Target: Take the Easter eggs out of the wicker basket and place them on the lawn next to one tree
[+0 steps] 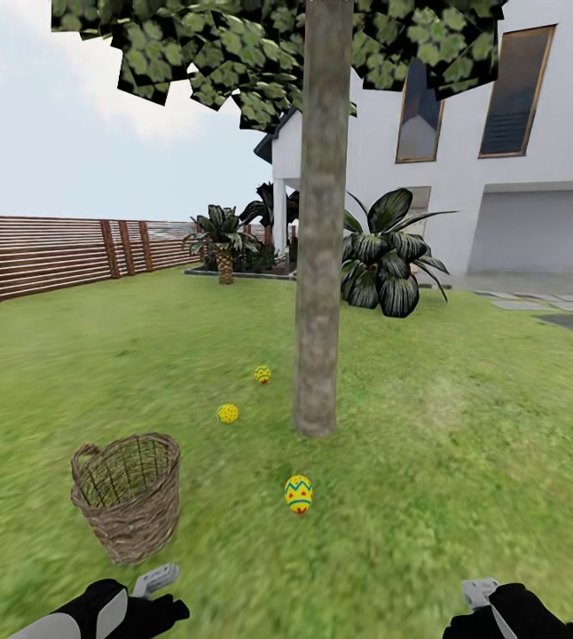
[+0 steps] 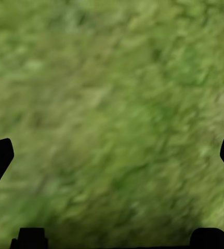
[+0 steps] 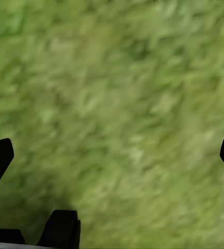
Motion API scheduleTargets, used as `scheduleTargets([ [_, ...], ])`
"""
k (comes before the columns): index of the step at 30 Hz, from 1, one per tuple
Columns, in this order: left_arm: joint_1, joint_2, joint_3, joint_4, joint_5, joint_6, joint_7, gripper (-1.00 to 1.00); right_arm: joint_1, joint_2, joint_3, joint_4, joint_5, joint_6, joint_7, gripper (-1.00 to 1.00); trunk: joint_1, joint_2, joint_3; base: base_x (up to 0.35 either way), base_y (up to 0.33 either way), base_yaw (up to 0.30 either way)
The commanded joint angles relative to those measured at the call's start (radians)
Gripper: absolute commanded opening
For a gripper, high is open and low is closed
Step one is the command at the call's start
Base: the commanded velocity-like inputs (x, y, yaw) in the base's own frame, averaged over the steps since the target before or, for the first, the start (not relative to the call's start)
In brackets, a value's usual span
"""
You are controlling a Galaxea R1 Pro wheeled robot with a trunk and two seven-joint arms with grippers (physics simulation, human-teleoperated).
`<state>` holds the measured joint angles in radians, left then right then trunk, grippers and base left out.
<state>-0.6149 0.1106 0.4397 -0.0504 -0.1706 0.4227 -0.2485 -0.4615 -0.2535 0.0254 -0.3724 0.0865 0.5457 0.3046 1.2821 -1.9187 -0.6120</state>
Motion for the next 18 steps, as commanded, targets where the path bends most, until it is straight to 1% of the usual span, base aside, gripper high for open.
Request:
scheduleTargets([
  [1,0.000,0.000,0.008,-0.002,-0.011,0.004,-0.005,1.00,0.000,0.000,0.003,-0.002,0.009,0.004,0.007,1.00,-0.004,0.007,0.002,0.000,0.000,0.000],
  [18,0.000,0.000,0.008,0.000,-0.013,0.002,-0.005,1.00,0.000,0.001,0.004,-0.002,0.009,0.003,0.007,1.00,-0.069,0.126,0.055,0.000,0.000,0.000],
])
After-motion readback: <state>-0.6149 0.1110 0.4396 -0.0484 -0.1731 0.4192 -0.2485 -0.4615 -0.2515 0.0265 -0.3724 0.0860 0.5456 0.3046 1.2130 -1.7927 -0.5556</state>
